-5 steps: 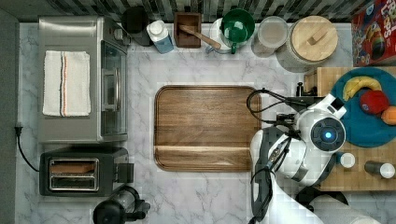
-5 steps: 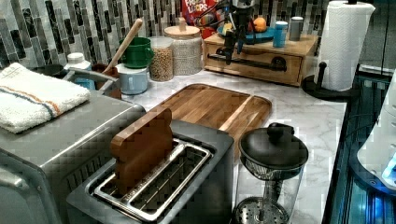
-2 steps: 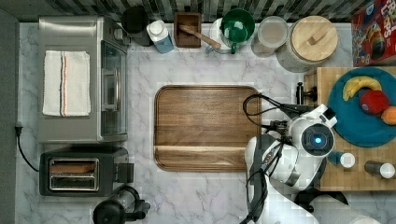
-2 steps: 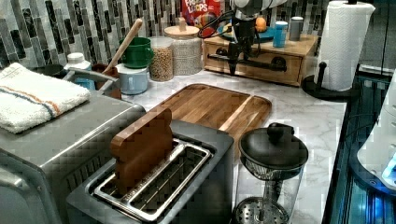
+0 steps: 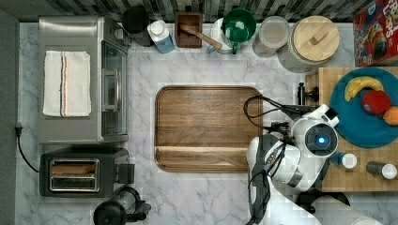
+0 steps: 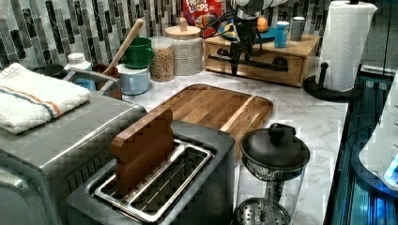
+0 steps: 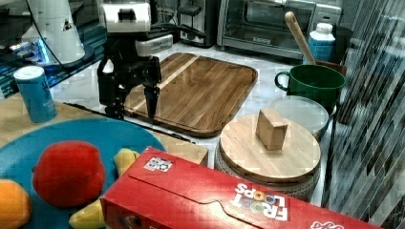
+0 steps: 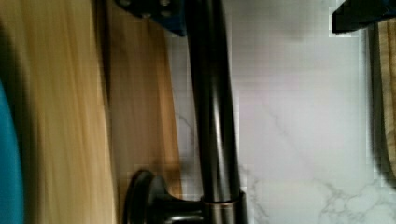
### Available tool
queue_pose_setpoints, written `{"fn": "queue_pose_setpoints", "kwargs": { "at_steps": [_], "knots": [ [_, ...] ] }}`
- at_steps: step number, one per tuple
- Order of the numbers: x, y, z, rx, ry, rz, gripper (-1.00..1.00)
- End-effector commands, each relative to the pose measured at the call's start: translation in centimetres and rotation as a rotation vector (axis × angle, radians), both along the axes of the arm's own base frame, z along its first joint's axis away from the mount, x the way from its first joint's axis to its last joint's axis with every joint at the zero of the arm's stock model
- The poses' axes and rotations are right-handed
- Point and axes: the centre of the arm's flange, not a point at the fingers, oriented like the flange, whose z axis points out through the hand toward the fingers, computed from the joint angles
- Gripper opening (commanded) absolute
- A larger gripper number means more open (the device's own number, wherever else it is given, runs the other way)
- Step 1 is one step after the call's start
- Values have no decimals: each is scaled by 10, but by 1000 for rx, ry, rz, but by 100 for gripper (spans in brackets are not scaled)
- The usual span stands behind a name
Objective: Open the drawer.
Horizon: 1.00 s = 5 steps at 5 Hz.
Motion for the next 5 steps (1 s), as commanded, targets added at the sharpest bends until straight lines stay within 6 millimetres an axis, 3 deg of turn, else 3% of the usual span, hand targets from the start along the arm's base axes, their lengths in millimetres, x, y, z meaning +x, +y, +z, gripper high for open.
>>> {"fn": "queue_pose_setpoints", "kwargs": {
  "at_steps": [1, 3, 5],
  "knots": [
    [54, 134, -1, 171, 53, 180, 100],
    [47, 208, 8, 172, 76, 117, 100],
    [41, 245, 9, 208, 53, 105, 100]
  ]
}}
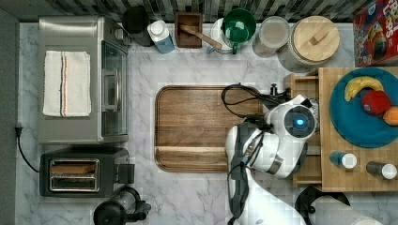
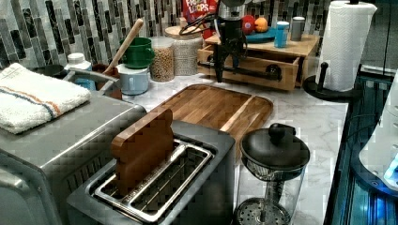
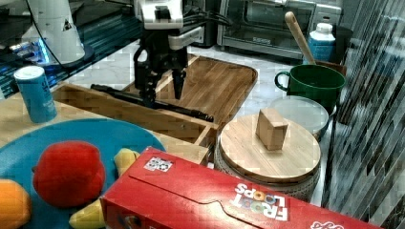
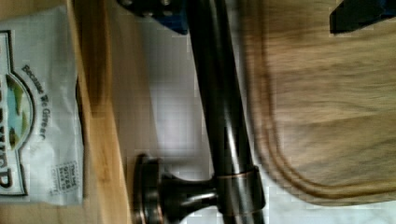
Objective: Open the drawer.
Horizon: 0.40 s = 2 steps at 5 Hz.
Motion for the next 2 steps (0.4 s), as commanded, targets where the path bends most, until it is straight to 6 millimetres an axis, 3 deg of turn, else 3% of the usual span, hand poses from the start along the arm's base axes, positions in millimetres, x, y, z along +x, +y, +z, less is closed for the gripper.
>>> {"fn": "queue_pose_setpoints", "kwargs": {
  "at_steps": [1, 2],
  "knots": [
    [11, 193, 10, 78, -33, 133, 100],
    [12, 199, 12, 91, -30, 128, 100]
  ]
}}
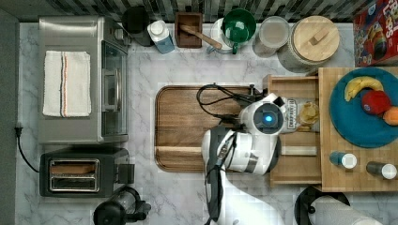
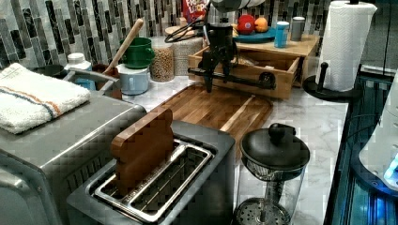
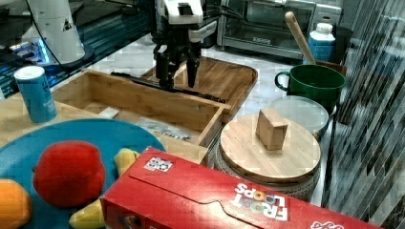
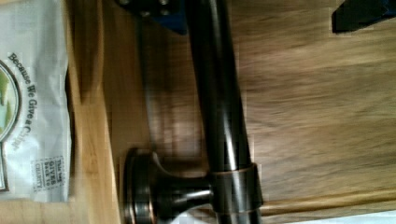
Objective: Open the drawer.
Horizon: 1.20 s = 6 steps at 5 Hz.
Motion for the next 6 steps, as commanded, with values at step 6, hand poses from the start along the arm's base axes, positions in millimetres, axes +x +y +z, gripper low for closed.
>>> {"fn": "queue_pose_setpoints", "kwargs": {
  "at_steps": [6],
  "knots": [
    [11, 127, 30, 85, -12, 71, 100]
  ]
}}
